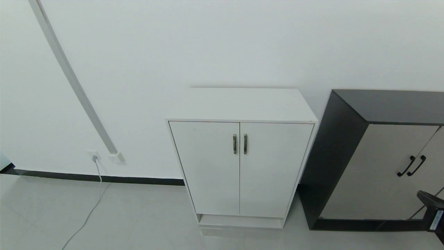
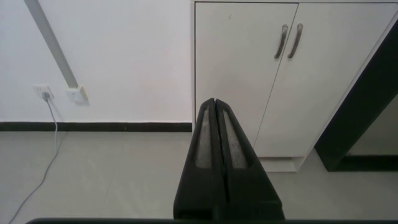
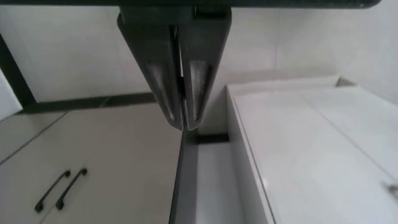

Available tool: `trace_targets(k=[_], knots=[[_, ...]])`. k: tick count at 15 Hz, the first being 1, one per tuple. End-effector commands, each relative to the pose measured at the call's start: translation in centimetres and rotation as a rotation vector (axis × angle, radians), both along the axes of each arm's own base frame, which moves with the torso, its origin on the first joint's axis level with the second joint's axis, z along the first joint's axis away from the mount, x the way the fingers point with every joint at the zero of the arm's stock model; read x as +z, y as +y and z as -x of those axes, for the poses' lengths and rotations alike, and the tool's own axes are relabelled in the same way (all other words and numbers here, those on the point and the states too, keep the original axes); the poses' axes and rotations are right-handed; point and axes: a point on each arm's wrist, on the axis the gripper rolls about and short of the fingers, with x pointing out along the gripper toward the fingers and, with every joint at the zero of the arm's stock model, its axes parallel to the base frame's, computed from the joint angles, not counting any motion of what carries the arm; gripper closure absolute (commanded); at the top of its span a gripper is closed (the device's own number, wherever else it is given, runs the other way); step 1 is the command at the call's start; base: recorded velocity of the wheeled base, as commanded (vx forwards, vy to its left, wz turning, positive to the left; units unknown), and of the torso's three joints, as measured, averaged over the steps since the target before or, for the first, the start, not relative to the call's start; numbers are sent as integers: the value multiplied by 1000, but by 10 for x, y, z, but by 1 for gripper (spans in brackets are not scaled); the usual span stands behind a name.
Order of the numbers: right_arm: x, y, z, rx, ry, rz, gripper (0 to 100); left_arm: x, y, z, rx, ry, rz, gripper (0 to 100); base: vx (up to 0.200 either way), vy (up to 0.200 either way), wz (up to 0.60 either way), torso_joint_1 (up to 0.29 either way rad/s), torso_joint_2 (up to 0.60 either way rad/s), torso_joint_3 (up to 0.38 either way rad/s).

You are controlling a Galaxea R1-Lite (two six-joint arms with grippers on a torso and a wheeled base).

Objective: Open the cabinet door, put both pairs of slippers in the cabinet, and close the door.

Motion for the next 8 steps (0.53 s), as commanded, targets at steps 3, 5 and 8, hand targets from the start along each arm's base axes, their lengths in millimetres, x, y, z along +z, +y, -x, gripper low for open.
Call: trace_targets(k=[3, 5, 8], knots=[[1, 2, 38, 75, 14, -11, 100, 0, 0, 0, 0, 1, 0, 100, 0, 0, 0, 0, 0, 0], [-5, 3, 62, 126, 56, 2, 100, 0, 0, 0, 0, 1, 0, 100, 0, 0, 0, 0, 0, 0], [-16, 3, 84, 190, 118, 5, 100, 0, 0, 0, 0, 1, 0, 100, 0, 0, 0, 0, 0, 0]])
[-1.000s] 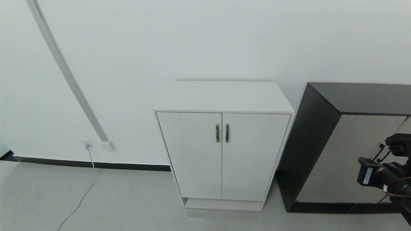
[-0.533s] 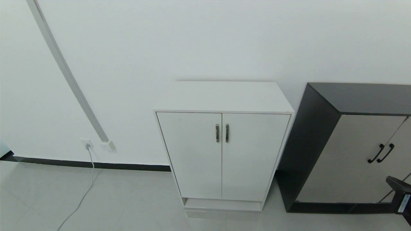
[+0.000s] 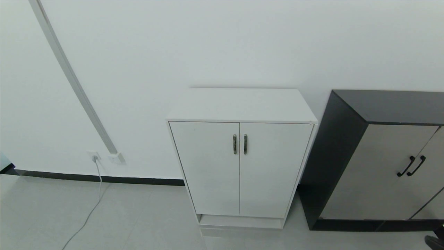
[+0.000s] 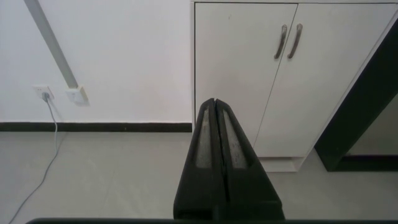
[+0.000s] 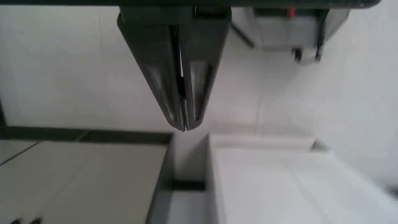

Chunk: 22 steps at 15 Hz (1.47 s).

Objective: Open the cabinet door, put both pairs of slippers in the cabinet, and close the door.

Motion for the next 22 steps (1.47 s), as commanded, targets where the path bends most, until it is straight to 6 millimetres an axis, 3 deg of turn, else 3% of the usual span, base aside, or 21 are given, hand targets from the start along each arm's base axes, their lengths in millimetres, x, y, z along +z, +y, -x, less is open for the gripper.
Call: trace_targets(k=[1, 4, 10, 19, 22], knots=[[-1, 1, 20, 43, -56, -7, 100, 0, 0, 0, 0, 1, 0, 100, 0, 0, 0, 0, 0, 0], [-13, 1, 33, 73, 35, -23, 100, 0, 0, 0, 0, 1, 0, 100, 0, 0, 0, 0, 0, 0], [-20, 1, 47, 96, 45, -26, 100, 0, 0, 0, 1, 1, 0, 100, 0, 0, 0, 0, 0, 0], [-21, -1, 79, 148, -317, -52, 100, 0, 0, 0, 1, 1, 2, 100, 0, 0, 0, 0, 0, 0], [-24, -1, 80, 135, -295, -40, 100, 0, 0, 0, 0, 1, 2, 100, 0, 0, 0, 0, 0, 0]])
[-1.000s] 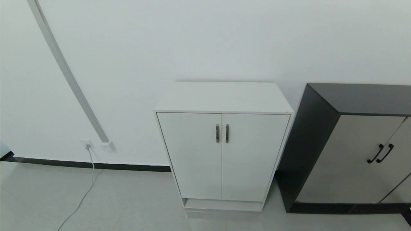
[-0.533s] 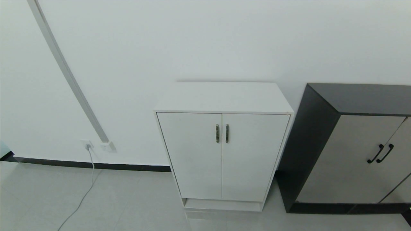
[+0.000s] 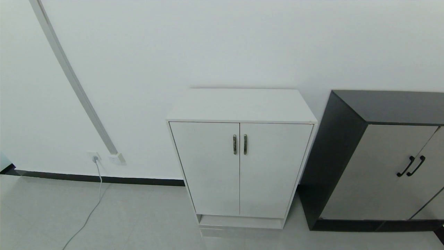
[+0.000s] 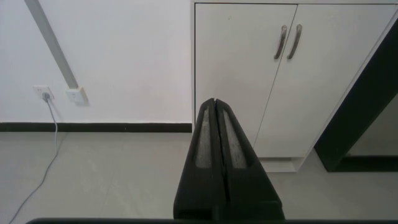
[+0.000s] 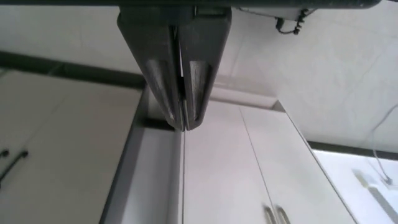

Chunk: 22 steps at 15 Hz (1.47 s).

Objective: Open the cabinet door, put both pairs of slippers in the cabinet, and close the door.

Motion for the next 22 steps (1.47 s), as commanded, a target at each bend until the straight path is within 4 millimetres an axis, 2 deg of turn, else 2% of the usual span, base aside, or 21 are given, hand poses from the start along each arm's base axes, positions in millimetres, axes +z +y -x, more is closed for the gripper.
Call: trace_targets(k=[1, 3, 6, 9, 22], knots=[[0, 0, 1, -51, -16, 0, 100, 0, 0, 0, 1, 1, 1, 100, 0, 0, 0, 0, 0, 0], [-1, 1, 5, -122, -59, -2, 100, 0, 0, 0, 1, 1, 1, 100, 0, 0, 0, 0, 0, 0], [-2, 1, 11, -107, -149, -15, 100, 0, 0, 0, 1, 1, 1, 100, 0, 0, 0, 0, 0, 0], [-2, 0, 11, -154, -148, -78, 100, 0, 0, 0, -1, 1, -1, 100, 0, 0, 0, 0, 0, 0], [-2, 0, 11, -137, -151, -7, 100, 0, 0, 0, 1, 3, -1, 100, 0, 0, 0, 0, 0, 0]])
